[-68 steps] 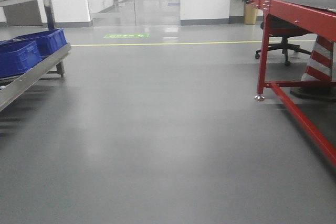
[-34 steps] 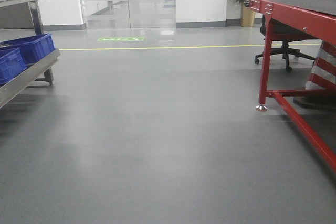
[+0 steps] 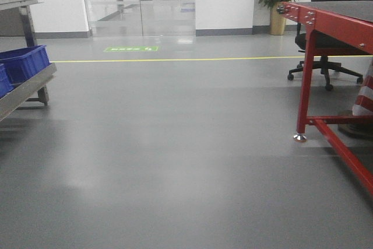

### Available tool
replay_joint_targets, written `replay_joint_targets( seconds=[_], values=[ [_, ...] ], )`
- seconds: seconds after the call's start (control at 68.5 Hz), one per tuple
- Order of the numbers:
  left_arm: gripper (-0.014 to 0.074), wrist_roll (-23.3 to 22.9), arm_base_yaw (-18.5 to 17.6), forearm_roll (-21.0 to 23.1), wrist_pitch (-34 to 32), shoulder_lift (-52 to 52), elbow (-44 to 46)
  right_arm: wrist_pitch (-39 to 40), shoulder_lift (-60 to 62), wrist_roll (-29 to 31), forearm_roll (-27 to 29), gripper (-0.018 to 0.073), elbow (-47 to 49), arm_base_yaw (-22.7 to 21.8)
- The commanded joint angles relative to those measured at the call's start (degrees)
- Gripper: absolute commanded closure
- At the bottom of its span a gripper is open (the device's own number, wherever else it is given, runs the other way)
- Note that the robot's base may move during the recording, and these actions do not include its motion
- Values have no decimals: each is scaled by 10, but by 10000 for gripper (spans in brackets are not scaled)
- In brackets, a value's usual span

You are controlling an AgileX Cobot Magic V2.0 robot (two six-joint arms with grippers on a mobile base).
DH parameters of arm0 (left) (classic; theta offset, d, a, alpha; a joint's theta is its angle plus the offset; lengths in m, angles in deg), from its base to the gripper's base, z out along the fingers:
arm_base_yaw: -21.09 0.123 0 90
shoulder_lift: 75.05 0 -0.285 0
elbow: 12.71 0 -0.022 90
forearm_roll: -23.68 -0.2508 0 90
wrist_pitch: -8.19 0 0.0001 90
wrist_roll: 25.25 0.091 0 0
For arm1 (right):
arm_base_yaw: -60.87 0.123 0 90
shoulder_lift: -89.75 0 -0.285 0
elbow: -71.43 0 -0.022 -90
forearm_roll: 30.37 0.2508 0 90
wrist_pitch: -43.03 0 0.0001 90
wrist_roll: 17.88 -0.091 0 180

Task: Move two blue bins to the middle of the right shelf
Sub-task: 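Drive across the floor holding the stacked teal bins in both grippers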

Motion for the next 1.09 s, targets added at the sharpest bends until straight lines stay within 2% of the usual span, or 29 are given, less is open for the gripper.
replay_joint_targets(
  seconds=[0.0,1.08],
  values=[
    [707,23,-2,10,-39,10,9,52,8,8,-1,713,11,-2],
    [707,23,-2,10,-39,10,9,53,8,8,-1,713,11,-2]
  ],
)
